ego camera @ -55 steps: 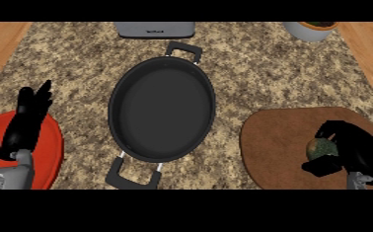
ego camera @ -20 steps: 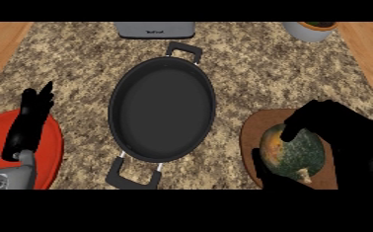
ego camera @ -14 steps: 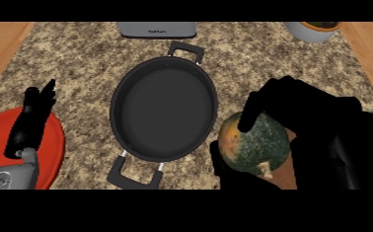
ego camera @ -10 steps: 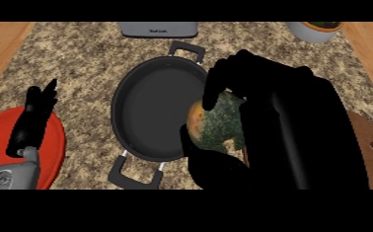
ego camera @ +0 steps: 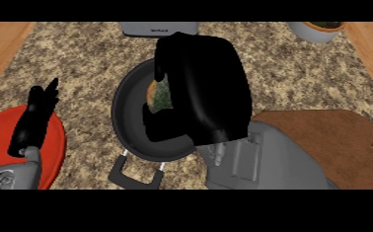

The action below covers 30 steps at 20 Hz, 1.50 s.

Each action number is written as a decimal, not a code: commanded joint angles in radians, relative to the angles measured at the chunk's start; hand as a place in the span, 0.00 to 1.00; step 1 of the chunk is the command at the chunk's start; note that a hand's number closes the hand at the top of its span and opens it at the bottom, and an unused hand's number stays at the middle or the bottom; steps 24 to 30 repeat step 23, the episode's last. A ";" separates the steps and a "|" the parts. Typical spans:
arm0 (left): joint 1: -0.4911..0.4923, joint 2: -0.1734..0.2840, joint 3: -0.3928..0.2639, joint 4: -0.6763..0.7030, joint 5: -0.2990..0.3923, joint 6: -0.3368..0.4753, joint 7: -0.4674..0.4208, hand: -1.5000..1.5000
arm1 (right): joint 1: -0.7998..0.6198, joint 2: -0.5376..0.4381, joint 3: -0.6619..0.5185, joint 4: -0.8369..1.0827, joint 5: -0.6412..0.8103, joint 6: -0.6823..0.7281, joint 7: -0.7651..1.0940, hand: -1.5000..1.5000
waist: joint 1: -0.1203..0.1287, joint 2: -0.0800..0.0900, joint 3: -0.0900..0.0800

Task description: Pick the squash from the cutting board and place it in the pot

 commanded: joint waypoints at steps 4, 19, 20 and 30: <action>0.005 -0.023 -0.007 0.021 -0.013 0.018 -0.019 0.50 | 0.025 0.006 0.075 0.220 -0.162 -0.255 0.102 0.00 | 0.011 0.003 0.000; 0.065 -0.038 -0.002 -0.023 -0.005 0.014 -0.018 0.50 | 0.151 0.004 -0.049 0.176 -0.153 -0.857 -0.142 0.00 | -0.022 -0.003 0.002; 0.061 -0.004 0.018 -0.007 -0.003 -0.001 -0.037 0.50 | 0.165 0.007 -0.030 0.130 -0.127 -0.875 -0.089 0.00 | -0.025 -0.005 0.002; 0.060 -0.020 0.010 -0.043 -0.011 0.012 0.002 0.50 | 0.267 -0.019 -0.075 0.047 -0.123 -0.878 -0.152 0.00 | -0.027 -0.005 0.002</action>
